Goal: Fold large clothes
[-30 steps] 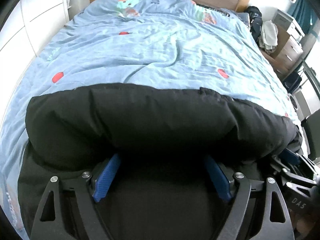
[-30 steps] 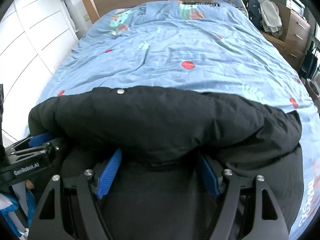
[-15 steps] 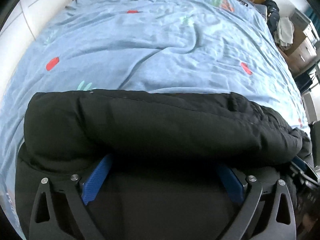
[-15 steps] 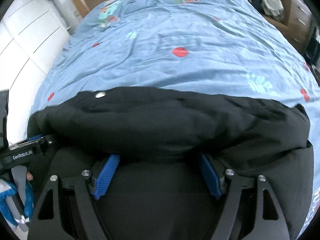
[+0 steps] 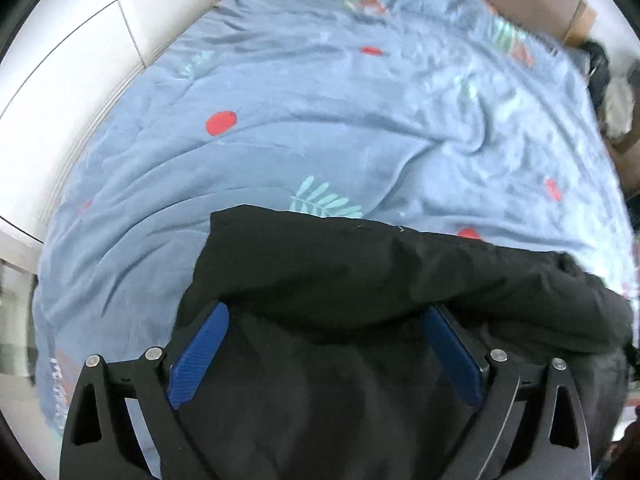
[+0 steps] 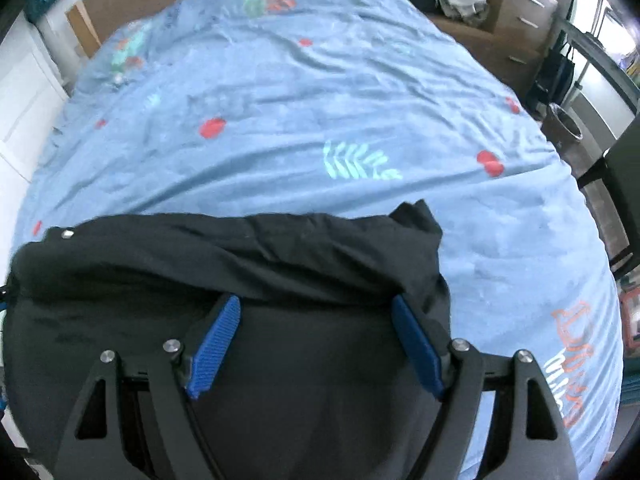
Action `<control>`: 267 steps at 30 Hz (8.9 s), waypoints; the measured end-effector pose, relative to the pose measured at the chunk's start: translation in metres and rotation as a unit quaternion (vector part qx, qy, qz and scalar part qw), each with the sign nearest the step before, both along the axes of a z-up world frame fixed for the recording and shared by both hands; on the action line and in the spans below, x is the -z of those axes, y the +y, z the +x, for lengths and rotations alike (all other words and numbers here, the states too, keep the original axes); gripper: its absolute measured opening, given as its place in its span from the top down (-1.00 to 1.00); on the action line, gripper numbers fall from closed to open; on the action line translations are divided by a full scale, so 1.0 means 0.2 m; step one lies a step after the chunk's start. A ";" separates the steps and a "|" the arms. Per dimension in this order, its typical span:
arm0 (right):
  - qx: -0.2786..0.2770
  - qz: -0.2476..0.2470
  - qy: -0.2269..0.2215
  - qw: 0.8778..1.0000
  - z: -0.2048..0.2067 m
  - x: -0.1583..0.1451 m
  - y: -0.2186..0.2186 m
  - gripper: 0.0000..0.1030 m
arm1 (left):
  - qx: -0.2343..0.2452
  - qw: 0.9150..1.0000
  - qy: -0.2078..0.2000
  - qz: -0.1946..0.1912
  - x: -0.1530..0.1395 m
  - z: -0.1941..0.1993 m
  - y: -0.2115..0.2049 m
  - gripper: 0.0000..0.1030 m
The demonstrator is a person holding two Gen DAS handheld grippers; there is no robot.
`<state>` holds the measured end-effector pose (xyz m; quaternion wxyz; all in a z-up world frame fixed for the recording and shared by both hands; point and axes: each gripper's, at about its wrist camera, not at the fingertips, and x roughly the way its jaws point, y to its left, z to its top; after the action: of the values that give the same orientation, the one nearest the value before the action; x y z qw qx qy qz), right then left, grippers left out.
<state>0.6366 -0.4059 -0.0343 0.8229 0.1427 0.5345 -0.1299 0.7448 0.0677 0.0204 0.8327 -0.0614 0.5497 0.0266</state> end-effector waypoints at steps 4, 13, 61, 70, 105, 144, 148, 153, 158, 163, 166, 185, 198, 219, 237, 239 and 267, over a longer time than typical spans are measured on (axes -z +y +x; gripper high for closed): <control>-0.062 0.002 -0.045 0.997 -0.12 -0.18 0.20 -0.52 | 0.035 0.999 -0.034 -0.013 -0.07 -0.17 -0.04 -0.88; -0.185 -0.004 -0.057 0.981 -0.31 -0.18 0.70 -0.52 | 0.068 0.995 -0.068 -0.035 0.03 -0.42 -0.19 -0.88; -0.058 0.047 -0.036 0.997 -0.76 -0.13 0.03 -0.76 | 0.067 0.991 -0.087 -0.080 0.00 -0.76 0.25 -0.97; -0.031 0.240 -0.014 0.970 -0.62 0.18 -0.23 -0.86 | 0.000 0.980 -0.013 -0.200 0.27 -0.58 0.70 -0.98; -0.091 0.391 -0.017 0.916 -0.41 0.58 -0.03 -0.28 | 0.082 0.922 0.070 -0.373 0.54 -0.51 0.29 -0.04; -0.072 0.369 -0.080 0.923 -1.12 -0.25 0.23 0.65 | 0.076 0.945 0.012 -0.318 0.08 -1.19 0.40 0.55; -0.048 0.338 -0.055 0.938 -1.17 -0.10 0.19 0.61 | 0.039 0.954 0.037 -0.296 0.29 -1.18 0.46 0.43; -0.044 0.302 -0.028 0.952 -1.21 -0.02 0.11 0.31 | 0.038 0.964 0.030 -0.262 0.26 -1.22 0.47 0.12; -0.051 0.259 -0.017 0.964 -1.18 -0.02 0.08 0.03 | 0.040 0.975 0.010 -0.216 0.24 -1.27 0.54 -0.07; -0.045 0.207 -0.016 0.977 -1.22 0.00 0.01 -0.22 | 0.013 0.979 -0.014 -0.204 0.23 -1.38 0.67 -0.15; -0.022 0.156 -0.028 0.987 -1.29 -0.08 -0.05 -0.22 | 0.006 0.985 -0.037 -0.169 0.13 -1.42 0.67 -0.16; -0.084 0.005 -0.187 0.979 -1.49 -0.32 0.35 -0.36 | 0.018 0.975 -0.221 -0.016 -0.05 -1.74 0.47 -0.70; -0.158 -0.036 -0.277 0.947 -1.57 -0.49 0.82 -0.92 | 0.061 0.950 -0.305 -0.007 -0.22 -1.96 0.20 -0.96; -0.142 -0.081 -0.257 0.952 -2.52 -0.81 1.35 -1.00 | 0.079 0.945 -0.317 -0.003 -0.37 -2.98 0.02 -0.99; -0.110 -0.083 -0.275 0.952 -2.79 -0.79 1.42 -1.00 | 0.040 0.940 -0.333 0.060 -0.36 -3.23 -0.06 -0.99; -0.108 -0.087 -0.276 0.951 -2.80 -0.79 1.42 -1.00 | 0.040 0.941 -0.332 0.055 -0.34 -3.24 -0.07 -0.99; -0.081 -0.104 -0.264 0.955 -2.93 -0.67 1.28 -1.00 | 0.027 0.949 -0.303 0.081 -0.24 -3.28 -0.23 -0.99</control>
<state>0.0496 -0.1497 0.0993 0.9527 0.0421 0.2913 -0.0752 0.0879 0.0224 0.0693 0.9625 0.0161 0.2695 0.0286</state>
